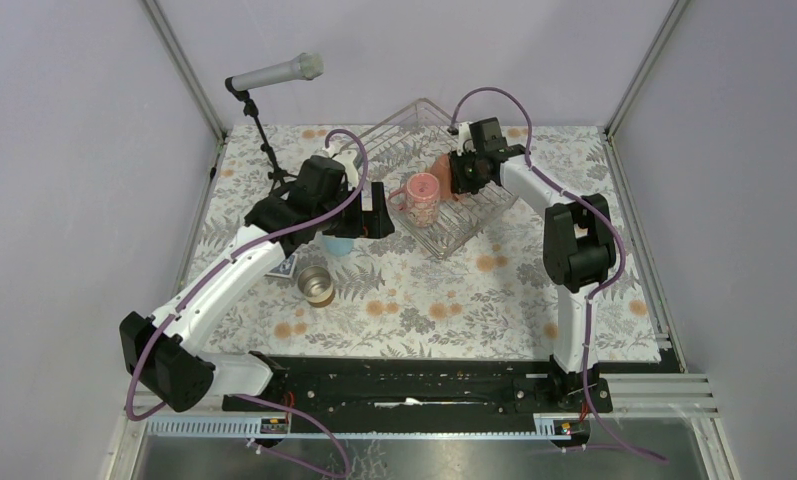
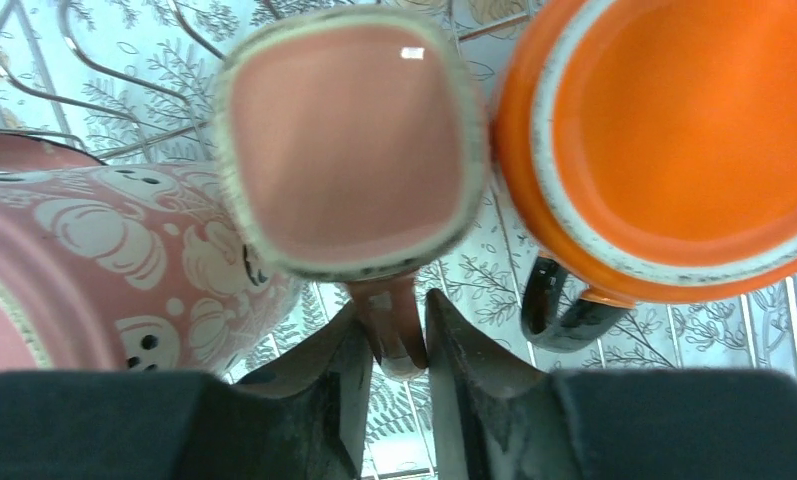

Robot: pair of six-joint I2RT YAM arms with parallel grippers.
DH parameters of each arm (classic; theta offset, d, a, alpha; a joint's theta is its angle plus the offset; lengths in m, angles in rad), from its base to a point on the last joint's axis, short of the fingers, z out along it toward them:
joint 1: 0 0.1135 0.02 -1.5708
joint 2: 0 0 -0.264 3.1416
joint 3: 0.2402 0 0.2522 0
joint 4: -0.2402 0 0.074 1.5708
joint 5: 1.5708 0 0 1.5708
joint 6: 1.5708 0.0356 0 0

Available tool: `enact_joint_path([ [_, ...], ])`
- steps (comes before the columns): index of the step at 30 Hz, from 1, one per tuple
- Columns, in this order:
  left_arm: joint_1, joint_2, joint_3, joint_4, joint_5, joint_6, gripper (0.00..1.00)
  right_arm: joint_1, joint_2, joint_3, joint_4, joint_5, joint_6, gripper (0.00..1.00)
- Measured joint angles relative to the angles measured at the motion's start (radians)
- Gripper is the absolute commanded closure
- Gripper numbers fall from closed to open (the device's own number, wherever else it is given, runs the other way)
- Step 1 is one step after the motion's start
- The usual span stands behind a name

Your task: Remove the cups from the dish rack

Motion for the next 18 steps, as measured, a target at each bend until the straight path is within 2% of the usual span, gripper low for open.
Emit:
enact_joint_path([
  [3,0.000,0.000,-0.006,0.003,0.002,-0.003,0.01,0.002,0.000,0.005,0.000,-0.020,-0.003,0.97],
  [4,0.000,0.000,-0.010,0.006,0.003,-0.003,0.01,0.003,0.000,0.010,0.000,-0.019,0.002,1.00],
  [11,0.000,0.001,-0.019,0.014,0.006,-0.019,0.01,0.011,0.000,0.010,0.000,0.008,0.001,1.00],
  [18,0.000,0.000,-0.057,0.106,0.008,-0.089,0.01,0.029,-0.031,-0.006,-0.001,0.080,0.005,1.00],
])
